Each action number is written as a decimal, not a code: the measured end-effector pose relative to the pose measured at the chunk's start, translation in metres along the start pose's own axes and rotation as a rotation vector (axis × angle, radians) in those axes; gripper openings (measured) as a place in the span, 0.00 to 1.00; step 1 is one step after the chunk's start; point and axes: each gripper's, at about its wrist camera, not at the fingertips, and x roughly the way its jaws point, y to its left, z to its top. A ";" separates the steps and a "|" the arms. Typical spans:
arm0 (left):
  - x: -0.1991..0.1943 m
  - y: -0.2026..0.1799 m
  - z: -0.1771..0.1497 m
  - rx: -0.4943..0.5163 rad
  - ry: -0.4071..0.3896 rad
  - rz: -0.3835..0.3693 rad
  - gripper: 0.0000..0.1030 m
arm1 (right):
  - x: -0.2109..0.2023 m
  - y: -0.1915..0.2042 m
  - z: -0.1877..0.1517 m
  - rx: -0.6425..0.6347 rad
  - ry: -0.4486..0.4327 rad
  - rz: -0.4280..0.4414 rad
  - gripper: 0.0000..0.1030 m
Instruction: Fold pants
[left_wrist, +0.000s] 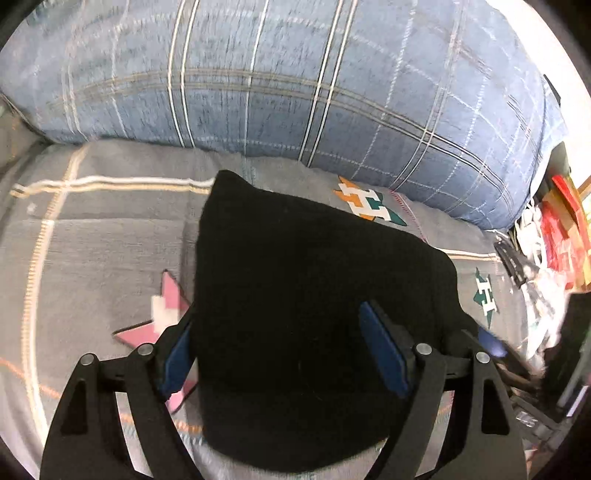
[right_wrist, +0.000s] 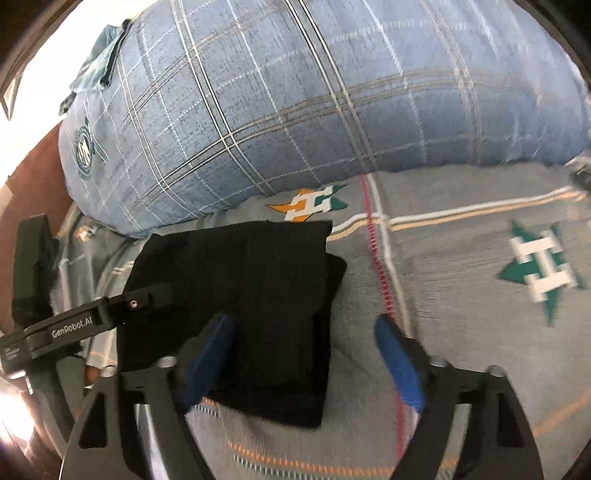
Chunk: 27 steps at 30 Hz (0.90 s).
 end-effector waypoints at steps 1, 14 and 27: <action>-0.005 -0.002 -0.002 0.014 -0.015 0.018 0.82 | -0.010 0.004 -0.002 -0.011 -0.017 -0.056 0.91; -0.053 -0.013 -0.068 0.170 -0.187 0.285 0.83 | -0.069 0.014 -0.070 -0.109 -0.082 -0.279 1.00; -0.061 0.021 -0.132 0.043 -0.195 0.415 0.84 | -0.084 0.024 -0.097 -0.175 -0.118 -0.291 1.00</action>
